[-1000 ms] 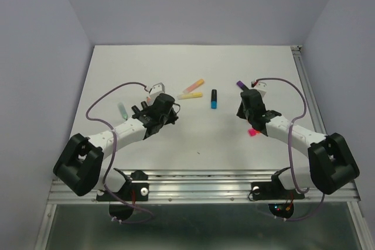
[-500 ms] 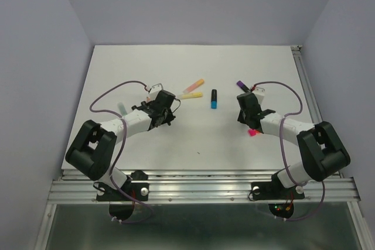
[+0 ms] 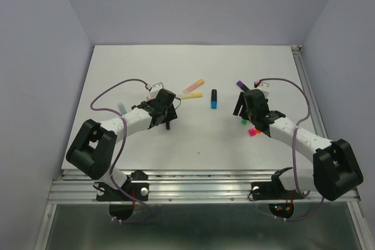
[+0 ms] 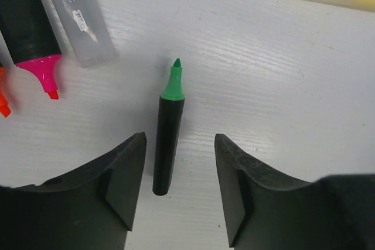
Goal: Open the pen caps
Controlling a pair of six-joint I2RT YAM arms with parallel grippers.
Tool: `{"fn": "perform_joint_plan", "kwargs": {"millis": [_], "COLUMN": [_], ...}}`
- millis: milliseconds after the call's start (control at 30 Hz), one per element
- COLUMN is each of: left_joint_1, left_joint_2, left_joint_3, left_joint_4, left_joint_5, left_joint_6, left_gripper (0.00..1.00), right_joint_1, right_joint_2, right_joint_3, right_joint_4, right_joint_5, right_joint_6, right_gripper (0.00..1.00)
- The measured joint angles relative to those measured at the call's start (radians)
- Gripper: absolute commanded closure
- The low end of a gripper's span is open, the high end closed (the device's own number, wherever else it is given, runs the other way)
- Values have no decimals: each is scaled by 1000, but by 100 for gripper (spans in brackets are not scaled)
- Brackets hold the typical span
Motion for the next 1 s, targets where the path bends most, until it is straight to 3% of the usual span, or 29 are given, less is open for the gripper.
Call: {"fn": "perform_joint_plan", "kwargs": {"millis": [67, 100, 133, 333, 433, 700, 1000], "left_joint_1": [0, 0, 0, 0, 0, 21, 51], "left_joint_2": [-2, -5, -8, -29, -2, 394, 625], "left_joint_3": [1, 2, 3, 59, 159, 711, 863], "left_joint_4": [-1, -1, -2, 39, 60, 32, -68], "left_joint_5": [3, 5, 8, 82, 124, 194, 286], "left_joint_6": [5, 13, 19, 163, 280, 527, 727], "left_gripper": [30, 22, 1, 1, 1, 1, 1], "right_joint_1": [0, 0, 0, 0, -1, -4, -4], "right_joint_2": [-49, -84, -101, -195, -233, -350, -340], "right_joint_3": [0, 0, 0, 0, -3, -87, -93], "right_joint_4": [6, 10, 13, 18, 19, 25, 19], "right_joint_5": [-14, -27, -33, -87, -137, -230, -266], "right_joint_6": [-9, -12, -16, -20, -21, -42, -55], "right_gripper": [13, 0, 0, 0, 0, 0, 0]}}
